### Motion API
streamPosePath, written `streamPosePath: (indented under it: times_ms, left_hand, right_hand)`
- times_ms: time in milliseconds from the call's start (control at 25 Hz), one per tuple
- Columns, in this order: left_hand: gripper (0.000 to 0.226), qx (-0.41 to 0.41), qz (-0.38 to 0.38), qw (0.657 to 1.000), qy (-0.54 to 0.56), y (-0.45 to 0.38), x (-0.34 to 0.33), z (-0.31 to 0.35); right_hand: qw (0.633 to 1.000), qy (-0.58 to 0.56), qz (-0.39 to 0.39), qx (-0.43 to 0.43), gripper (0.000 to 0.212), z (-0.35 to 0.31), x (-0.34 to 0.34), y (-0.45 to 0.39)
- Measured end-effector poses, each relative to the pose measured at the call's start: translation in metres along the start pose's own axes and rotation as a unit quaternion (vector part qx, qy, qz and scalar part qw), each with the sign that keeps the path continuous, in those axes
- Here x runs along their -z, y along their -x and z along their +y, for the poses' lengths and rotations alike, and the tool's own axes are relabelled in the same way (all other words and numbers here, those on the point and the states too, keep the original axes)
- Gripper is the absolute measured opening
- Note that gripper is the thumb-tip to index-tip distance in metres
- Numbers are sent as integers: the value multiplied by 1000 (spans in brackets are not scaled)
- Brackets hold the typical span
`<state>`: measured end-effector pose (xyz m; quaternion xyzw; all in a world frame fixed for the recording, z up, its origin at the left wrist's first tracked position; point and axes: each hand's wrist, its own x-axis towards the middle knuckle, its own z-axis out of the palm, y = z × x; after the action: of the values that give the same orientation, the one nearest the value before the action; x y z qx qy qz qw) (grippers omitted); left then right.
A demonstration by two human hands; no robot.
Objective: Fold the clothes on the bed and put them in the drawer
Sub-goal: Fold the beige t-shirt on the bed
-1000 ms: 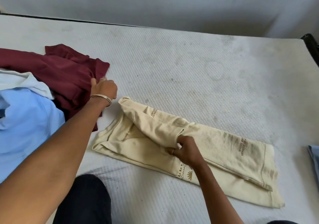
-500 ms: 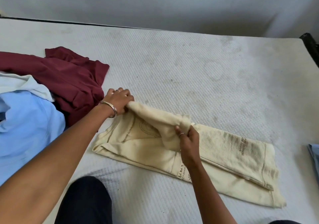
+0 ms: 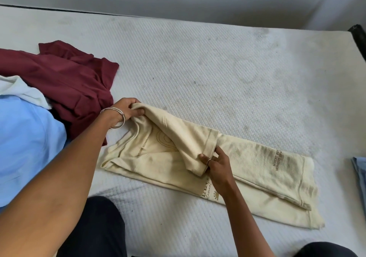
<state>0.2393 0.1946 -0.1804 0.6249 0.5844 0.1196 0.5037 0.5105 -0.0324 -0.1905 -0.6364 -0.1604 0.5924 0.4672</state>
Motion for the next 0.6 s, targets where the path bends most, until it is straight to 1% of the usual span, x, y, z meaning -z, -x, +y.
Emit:
streamPosePath:
  times_ms: [80, 120, 160, 200, 240, 280, 320, 360, 400, 440, 480, 520, 560, 600]
  left_hand:
    - [23, 0, -31, 996, -89, -1, 6, -8]
    - [30, 3, -24, 992, -126, -1, 8, -9]
    - [36, 1, -2, 988, -155, -1, 8, -8]
    - [39, -2, 26, 983, -182, -1, 9, -6]
    - [40, -12, 56, 975, -213, -2, 8, -2]
    - [39, -24, 85, 965, -247, -4, 9, 3]
    - [38, -42, 112, 953, -279, -6, 9, 7]
    - [36, -61, 135, 942, -302, -8, 11, 10]
    - [33, -80, 157, 929, -324, -11, 12, 11]
    - [30, -94, 187, 913, -351, -13, 14, 11]
    - [27, -94, 229, 892, -378, -14, 16, 8]
    - [27, -73, 267, 878, -390, -13, 16, 6]
    - [26, -55, 287, 875, -386, -9, 16, 5]
    - [26, -57, 282, 885, -365, -4, 13, 4]
  right_hand:
    - [998, 42, 19, -34, 42, 0, 0, 4]
    - [996, 67, 27, -50, 49, -1, 0, 3]
    - [991, 115, 41, -61, 58, -5, 0, 3]
    - [977, 194, 64, -62, 66, -10, -3, 4]
    - [945, 306, 105, -43, 73, -15, -7, 7]
    - [892, 424, 159, -3, 78, -20, -15, 10]
    - [831, 512, 206, 68, 79, -26, -26, 14]
    - [787, 553, 225, 156, 75, -32, -40, 17]
    - [768, 563, 199, 232, 70, -36, -54, 16]
    - [758, 575, 136, 276, 68, -36, -65, 12]
    - [745, 600, 62, 285, 69, -31, -72, 6]
    - [726, 636, -15, 262, 75, -22, -74, 0]
    - [701, 671, -85, 226, 81, -11, -73, -7]
    - [678, 694, -133, 203, 86, -1, -69, -13]
